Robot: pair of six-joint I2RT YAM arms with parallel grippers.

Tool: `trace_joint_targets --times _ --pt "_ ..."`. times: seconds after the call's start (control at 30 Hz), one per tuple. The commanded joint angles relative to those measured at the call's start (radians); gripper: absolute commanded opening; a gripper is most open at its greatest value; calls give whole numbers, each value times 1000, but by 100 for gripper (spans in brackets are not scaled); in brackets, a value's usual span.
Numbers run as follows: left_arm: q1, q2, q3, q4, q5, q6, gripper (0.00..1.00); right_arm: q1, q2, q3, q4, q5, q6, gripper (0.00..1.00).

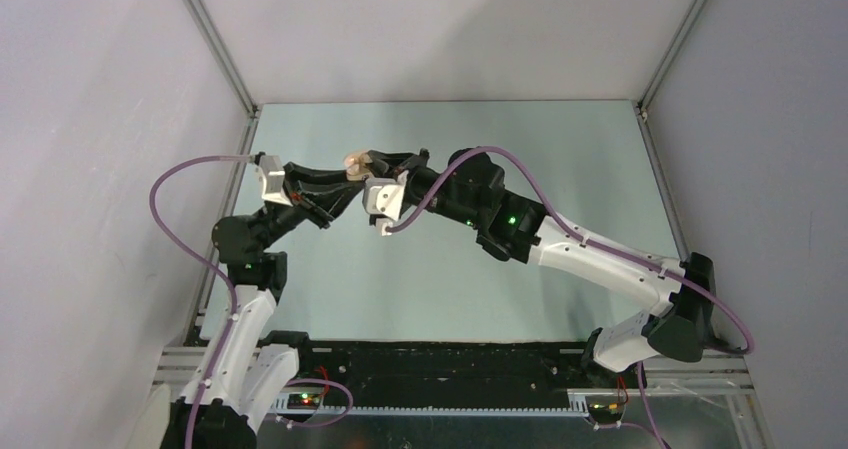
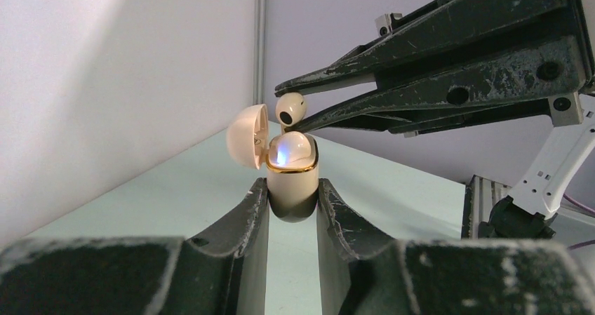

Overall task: Insert the wireless bluetooth earbuds into the charging case
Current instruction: Insert the right earbud into the right side groove of the charging case.

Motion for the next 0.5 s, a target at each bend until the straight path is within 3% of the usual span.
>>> trace_joint_targets --times 0.0,0.47 --pt "3 -32 -13 52 2 41 0 4 26 85 -128 -32 65 14" --pt "3 -50 -41 69 -7 66 0 -11 56 226 -339 -92 169 42"
